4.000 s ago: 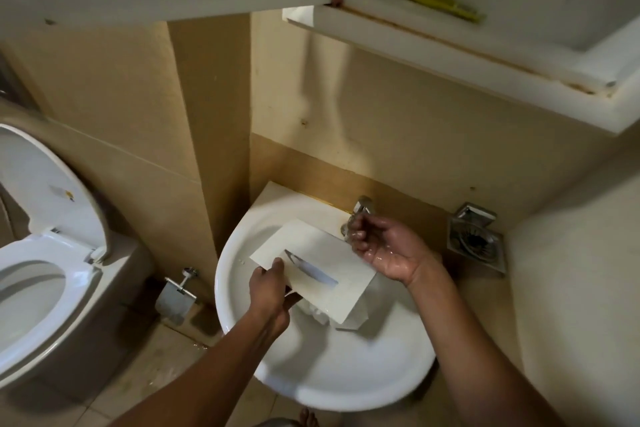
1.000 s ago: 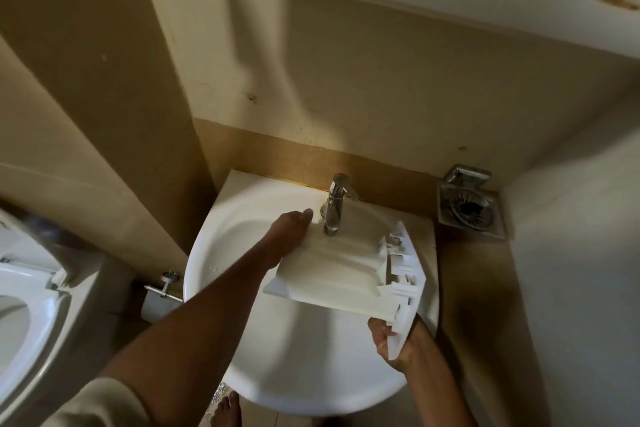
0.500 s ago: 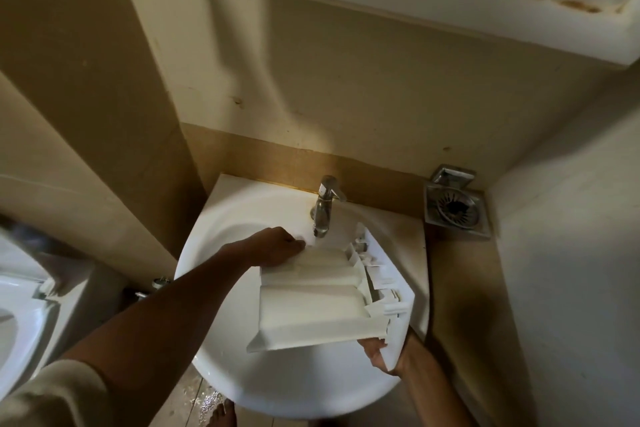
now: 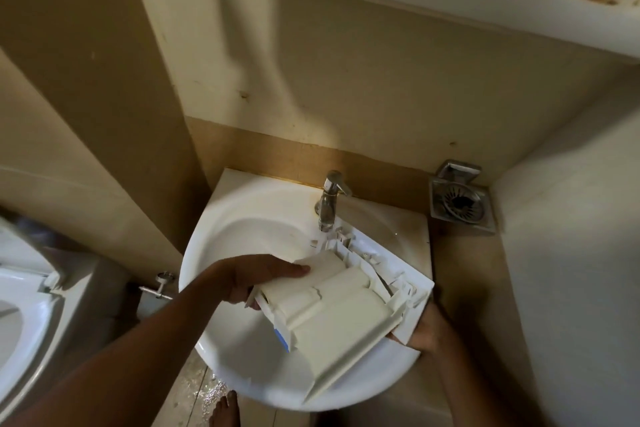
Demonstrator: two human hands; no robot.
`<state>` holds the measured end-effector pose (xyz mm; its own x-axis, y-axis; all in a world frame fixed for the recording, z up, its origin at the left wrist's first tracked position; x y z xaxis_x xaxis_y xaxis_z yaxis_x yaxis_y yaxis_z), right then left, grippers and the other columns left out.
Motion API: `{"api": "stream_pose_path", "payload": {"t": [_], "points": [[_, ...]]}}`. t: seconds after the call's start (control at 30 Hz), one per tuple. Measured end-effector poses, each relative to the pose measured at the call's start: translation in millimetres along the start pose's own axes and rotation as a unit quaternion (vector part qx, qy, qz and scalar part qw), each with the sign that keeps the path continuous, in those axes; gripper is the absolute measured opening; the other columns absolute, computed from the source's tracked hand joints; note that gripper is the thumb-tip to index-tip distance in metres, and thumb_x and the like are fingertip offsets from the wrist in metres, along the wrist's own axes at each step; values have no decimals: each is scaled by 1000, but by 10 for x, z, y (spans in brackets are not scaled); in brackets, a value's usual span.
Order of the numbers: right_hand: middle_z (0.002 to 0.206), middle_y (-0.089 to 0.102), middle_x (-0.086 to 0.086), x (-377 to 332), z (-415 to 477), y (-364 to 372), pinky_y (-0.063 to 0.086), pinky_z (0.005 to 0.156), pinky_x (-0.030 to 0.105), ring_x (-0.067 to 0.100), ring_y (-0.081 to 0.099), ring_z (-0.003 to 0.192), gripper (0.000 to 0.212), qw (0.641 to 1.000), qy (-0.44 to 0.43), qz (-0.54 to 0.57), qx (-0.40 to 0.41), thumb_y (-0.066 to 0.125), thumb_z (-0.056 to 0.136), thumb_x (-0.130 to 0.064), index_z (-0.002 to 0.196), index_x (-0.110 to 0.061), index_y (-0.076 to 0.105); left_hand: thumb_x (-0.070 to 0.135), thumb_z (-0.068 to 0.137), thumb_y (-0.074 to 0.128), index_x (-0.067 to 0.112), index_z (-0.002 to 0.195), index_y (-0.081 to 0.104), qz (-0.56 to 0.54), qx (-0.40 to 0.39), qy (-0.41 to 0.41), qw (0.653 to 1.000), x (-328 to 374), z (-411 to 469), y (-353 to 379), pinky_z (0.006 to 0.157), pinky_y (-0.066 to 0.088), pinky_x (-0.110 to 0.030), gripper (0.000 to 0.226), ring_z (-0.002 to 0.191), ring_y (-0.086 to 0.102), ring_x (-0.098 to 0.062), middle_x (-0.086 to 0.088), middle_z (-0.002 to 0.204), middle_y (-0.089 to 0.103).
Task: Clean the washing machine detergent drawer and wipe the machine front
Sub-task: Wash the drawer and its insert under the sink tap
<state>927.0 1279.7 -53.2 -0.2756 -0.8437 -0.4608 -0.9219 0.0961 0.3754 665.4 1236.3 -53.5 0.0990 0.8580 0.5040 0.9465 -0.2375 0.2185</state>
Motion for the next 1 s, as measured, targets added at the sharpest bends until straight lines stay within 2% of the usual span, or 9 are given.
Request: {"api": "stream_pose_path", "payload": {"t": [0.07, 0.13, 0.2, 0.3, 0.43, 0.53, 0.77, 0.93, 1.0], "points": [[117, 70, 20, 54, 25, -32, 57, 87, 45, 33, 70, 100, 56, 999, 24, -38, -11, 76, 80, -40, 123, -4, 68, 57, 69, 81, 12, 116, 72, -6, 9, -6, 1000, -120, -62, 45, 54, 45, -22, 66, 74, 68, -21, -9, 98, 75], [128, 66, 16, 23, 57, -67, 56, 90, 41, 30, 67, 108, 51, 998, -10, -64, 6, 45, 101, -46, 132, -9, 63, 64, 64, 81, 12, 114, 73, -8, 33, -6, 999, -262, -91, 20, 53, 39, -21, 73, 73, 65, -22, -8, 93, 73], [128, 66, 13, -37, 28, -145, 52, 94, 40, 25, 64, 112, 54, 985, -92, -117, 85, 38, 103, -49, 131, -10, 62, 69, 62, 80, 11, 117, 71, -21, 76, 2, 997, -382, -113, -63, 56, 37, -24, 81, 77, 61, -24, -9, 93, 72], [147, 49, 8, 77, -120, -24, 37, 113, 48, 30, 48, 133, 51, 969, -140, -145, 144, 43, 104, -43, 145, -13, 46, 67, 72, 74, 9, 116, 66, -72, 134, 31, 988, -487, -160, -139, 52, 33, -24, 72, 65, 57, -21, -12, 86, 68], [121, 66, 2, 477, -276, 471, 57, 90, 48, 26, 64, 107, 44, 953, -83, -277, 95, 56, 93, -55, 128, -28, 53, 65, 83, 64, 10, 112, 64, -107, 179, 66, 976, -435, -205, 9, 54, 37, -27, 62, 70, 57, -22, -12, 84, 67], [117, 62, -5, 490, -332, 630, 61, 76, 43, 16, 62, 99, 52, 945, -84, -302, 94, 69, 83, -57, 125, -37, 46, 61, 91, 57, 11, 108, 63, -131, 194, 98, 967, -331, -230, 185, 52, 37, -25, 54, 63, 55, -19, -11, 81, 64], [100, 74, -7, 146, -535, 569, 47, 60, 26, 16, 69, 91, 40, 930, -170, -292, 142, 79, 76, -47, 111, -32, 65, 66, 88, 52, 16, 119, 63, -119, 157, 125, 972, -282, -210, 357, 80, 61, -40, 60, 101, 71, -31, -14, 112, 72], [94, 77, 1, 283, -591, 323, 40, 50, 23, 22, 71, 85, 45, 949, -142, -222, 172, 80, 75, -45, 115, -28, 68, 43, 78, 68, 11, 122, 64, -81, 133, 165, 974, -10, -260, 460, 100, 53, -47, 55, 102, 71, -31, -11, 108, 76], [87, 77, 5, 279, -582, 292, 32, 45, 22, 16, 63, 62, 40, 954, -127, -208, 172, 80, 77, -41, 111, -23, 69, 25, 87, 64, 6, 120, 65, -87, 119, 174, 974, 99, -267, 461, 95, 56, -46, 38, 99, 71, -34, -19, 108, 74]]}}
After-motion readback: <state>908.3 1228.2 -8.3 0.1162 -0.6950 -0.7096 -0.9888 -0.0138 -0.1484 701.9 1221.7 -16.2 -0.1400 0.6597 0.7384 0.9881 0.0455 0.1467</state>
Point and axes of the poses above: each hand's wrist, its own z-axis towards the middle knuckle, its own y-axis out of the palm, x = y × z, the point moved 9 cm from there along z, towards the middle knuckle
